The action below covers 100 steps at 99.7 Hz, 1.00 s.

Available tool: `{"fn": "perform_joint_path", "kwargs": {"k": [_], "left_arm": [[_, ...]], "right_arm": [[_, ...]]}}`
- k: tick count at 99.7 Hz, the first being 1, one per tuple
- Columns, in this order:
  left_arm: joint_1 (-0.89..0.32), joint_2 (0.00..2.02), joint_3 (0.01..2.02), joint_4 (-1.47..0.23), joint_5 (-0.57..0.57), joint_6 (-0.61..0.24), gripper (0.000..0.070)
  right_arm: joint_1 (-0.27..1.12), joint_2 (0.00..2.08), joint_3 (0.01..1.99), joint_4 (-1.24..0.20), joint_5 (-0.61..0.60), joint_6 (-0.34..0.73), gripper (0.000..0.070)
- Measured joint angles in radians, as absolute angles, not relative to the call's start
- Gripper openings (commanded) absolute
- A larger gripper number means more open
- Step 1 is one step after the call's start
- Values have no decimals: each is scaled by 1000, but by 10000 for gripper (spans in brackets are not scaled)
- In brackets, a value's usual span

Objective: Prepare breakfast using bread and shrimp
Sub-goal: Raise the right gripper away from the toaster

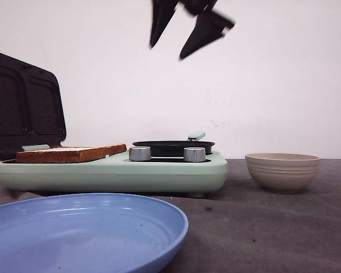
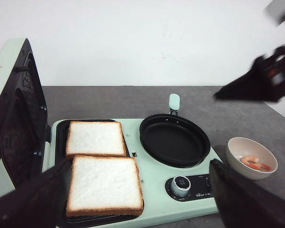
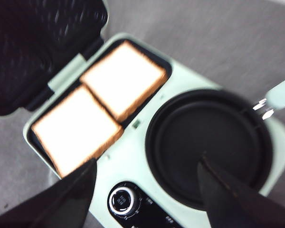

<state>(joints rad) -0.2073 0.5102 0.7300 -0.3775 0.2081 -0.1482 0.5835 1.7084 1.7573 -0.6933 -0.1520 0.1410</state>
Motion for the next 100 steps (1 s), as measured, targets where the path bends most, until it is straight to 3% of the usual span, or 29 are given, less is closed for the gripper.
{"fn": "perform_joint_path", "kwargs": {"k": [30, 65, 100], "left_arm": [[-207, 510, 730, -377, 182, -148, 505], [-207, 510, 730, -377, 182, -148, 505], [-207, 510, 730, -385, 182, -149, 505]], "right_arm": [[541, 1431, 1608, -645, -157, 66, 399], [508, 942, 1008, -414, -157, 49, 399], [503, 504, 556, -386, -120, 123, 399]]}}
